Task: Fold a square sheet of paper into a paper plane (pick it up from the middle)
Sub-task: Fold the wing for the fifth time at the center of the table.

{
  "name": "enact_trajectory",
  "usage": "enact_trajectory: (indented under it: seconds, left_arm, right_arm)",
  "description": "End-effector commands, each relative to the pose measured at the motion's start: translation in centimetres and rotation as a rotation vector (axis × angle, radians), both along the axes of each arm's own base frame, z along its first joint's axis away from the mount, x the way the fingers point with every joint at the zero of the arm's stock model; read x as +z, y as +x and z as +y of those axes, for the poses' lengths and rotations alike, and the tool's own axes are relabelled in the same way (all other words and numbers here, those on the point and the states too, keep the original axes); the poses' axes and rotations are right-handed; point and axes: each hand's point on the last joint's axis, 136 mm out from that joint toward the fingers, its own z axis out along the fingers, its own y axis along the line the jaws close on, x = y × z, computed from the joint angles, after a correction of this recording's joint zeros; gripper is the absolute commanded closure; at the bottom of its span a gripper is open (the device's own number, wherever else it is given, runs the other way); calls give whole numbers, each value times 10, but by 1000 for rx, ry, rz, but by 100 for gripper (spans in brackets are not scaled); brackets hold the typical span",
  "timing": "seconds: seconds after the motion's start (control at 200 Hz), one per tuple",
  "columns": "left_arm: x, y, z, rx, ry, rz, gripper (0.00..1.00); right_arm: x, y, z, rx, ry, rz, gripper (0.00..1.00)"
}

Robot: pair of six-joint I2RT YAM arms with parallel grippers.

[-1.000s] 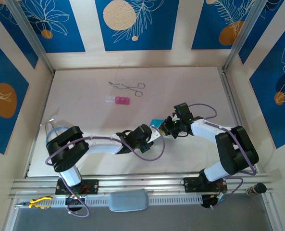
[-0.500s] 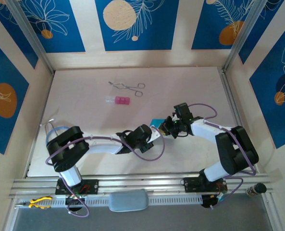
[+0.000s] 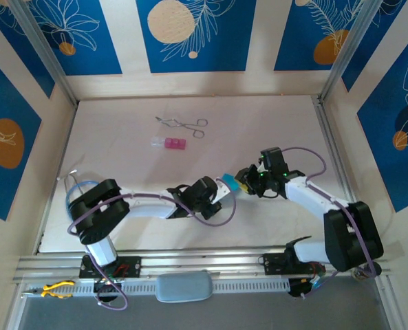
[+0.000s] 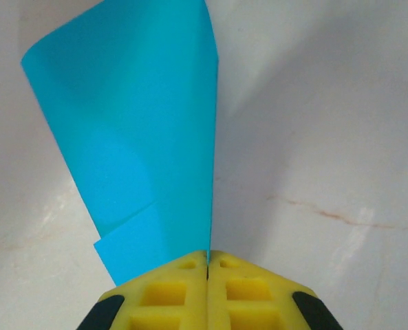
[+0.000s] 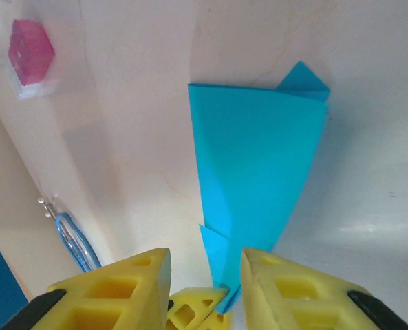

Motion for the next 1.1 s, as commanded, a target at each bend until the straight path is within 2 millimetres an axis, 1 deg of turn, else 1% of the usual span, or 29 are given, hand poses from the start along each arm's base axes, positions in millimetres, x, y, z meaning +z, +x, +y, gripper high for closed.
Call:
enact_trajectory:
  seconds: [0.0, 0.215, 0.425, 0.63, 0.78, 1.096]
  left_arm:
    - [9, -3, -12, 6, -100, 137, 100]
    - [7, -1, -15, 39, -172, 323, 100]
    - [5, 2, -17, 60, -228, 434, 100]
    - [5, 7, -19, 83, -279, 508, 100]
    - [5, 11, -19, 106, -322, 569, 100]
    - [5, 20, -17, 154, -406, 625, 100]
  right_arm:
    - [-6, -12, -15, -18, -32, 9, 67]
    - [-1, -17, -21, -29, -14, -27, 67]
    - [0, -20, -23, -30, -1, -48, 67]
    - [-2, -23, -18, -10, 27, -49, 67]
    - [-4, -23, -10, 29, 65, -55, 68]
    - [-15, -22, 2, 81, 78, -23, 73]
